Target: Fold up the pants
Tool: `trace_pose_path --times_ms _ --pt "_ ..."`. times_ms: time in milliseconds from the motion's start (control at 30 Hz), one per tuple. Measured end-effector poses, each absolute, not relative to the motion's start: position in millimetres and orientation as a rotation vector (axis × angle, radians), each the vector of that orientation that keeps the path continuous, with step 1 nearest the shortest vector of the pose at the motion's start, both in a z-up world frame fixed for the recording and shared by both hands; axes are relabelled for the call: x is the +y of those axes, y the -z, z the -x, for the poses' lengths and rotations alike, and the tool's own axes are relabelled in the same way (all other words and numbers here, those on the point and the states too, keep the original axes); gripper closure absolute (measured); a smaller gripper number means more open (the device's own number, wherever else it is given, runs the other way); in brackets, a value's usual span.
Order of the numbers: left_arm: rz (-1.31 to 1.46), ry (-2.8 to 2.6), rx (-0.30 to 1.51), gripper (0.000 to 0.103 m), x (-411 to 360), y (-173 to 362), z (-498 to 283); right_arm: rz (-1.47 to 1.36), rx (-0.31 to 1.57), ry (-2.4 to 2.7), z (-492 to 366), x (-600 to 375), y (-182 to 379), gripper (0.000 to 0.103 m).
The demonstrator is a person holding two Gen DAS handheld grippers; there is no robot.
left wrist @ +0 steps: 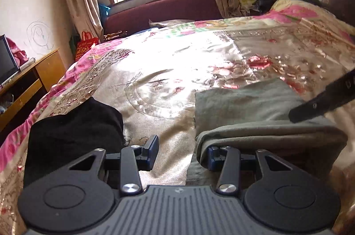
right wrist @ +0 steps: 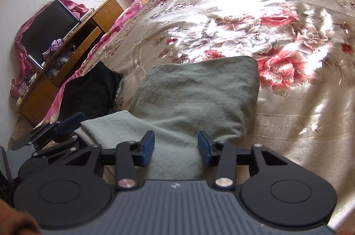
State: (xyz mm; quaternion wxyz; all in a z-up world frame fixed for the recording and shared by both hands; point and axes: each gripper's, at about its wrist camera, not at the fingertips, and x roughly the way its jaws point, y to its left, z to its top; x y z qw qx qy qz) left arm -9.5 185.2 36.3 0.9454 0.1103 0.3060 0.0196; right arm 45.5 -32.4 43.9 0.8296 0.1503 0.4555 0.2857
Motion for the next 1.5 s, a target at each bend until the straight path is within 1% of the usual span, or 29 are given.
trace_pose_path --times_ms 133,200,233,267,400,467,500,533,567,600,667,833,867,900,933,967,1000,1100,1200,1300,1400,1500 --pt "-0.294 -0.044 0.726 0.044 190 -7 12 -0.384 0.943 -0.574 -43 -49 -45 0.058" --pt "-0.28 -0.056 0.732 0.044 192 -7 8 -0.407 0.926 -0.512 -43 -59 -43 0.051" --pt "-0.277 -0.059 0.721 0.044 193 -8 8 -0.418 0.917 -0.484 -43 -63 -41 0.044" --pt "-0.278 -0.058 0.718 0.044 193 -10 8 -0.442 0.916 -0.459 -44 -69 -38 0.042" --pt "-0.32 -0.048 0.727 0.044 189 -5 5 -0.581 1.009 -0.467 -68 -73 -11 0.041" --pt "-0.356 -0.063 0.71 0.044 187 -4 1 -0.637 1.024 -0.511 -78 -64 2 0.041" --pt "-0.368 -0.065 0.711 0.044 187 -4 -1 -0.67 1.034 -0.523 -84 -61 7 0.048" --pt "-0.381 -0.068 0.723 0.044 188 -2 -4 -0.702 1.051 -0.52 -90 -59 10 0.058" --pt "-0.389 -0.069 0.734 0.044 189 1 -6 -0.741 1.061 -0.527 -95 -62 12 0.082" --pt "-0.39 -0.064 0.74 0.044 189 2 -7 -0.766 1.056 -0.54 -98 -67 10 0.085" --pt "-0.403 -0.052 0.722 0.044 181 0 -10 -0.683 1.033 -0.53 -98 -74 -1 0.087" --pt "-0.406 0.019 0.694 0.045 150 8 -29 -0.491 1.05 -0.401 -102 -92 -3 0.087" --pt "-0.409 0.028 0.694 0.045 146 10 -31 -0.461 1.055 -0.378 -104 -94 -1 0.085" --pt "-0.426 0.025 0.693 0.045 143 11 -31 -0.468 1.072 -0.363 -105 -96 1 0.08" --pt "-0.446 0.022 0.686 0.045 142 10 -28 -0.477 1.077 -0.364 -105 -98 1 0.079" --pt "-0.46 0.028 0.678 0.044 144 9 -25 -0.475 1.059 -0.373 -102 -100 -4 0.079" --pt "-0.465 0.032 0.676 0.043 146 7 -22 -0.442 1.022 -0.383 -95 -101 -13 0.076" --pt "-0.429 0.029 0.674 0.041 158 -4 -14 -0.324 0.933 -0.415 -77 -99 -39 0.075" --pt "-0.414 0.038 0.659 0.04 159 -15 -4 -0.326 0.92 -0.487 -67 -94 -50 0.075" --pt "-0.483 0.05 0.635 0.037 150 -17 0 -0.317 0.939 -0.562 -57 -81 -49 0.072" --pt "-0.603 0.023 0.621 0.035 141 -6 -17 -0.262 0.946 -0.589 -44 -66 -44 0.07" --pt "-0.57 0.006 0.674 0.032 153 6 -35 -0.198 0.94 -0.58 -33 -52 -37 0.071"
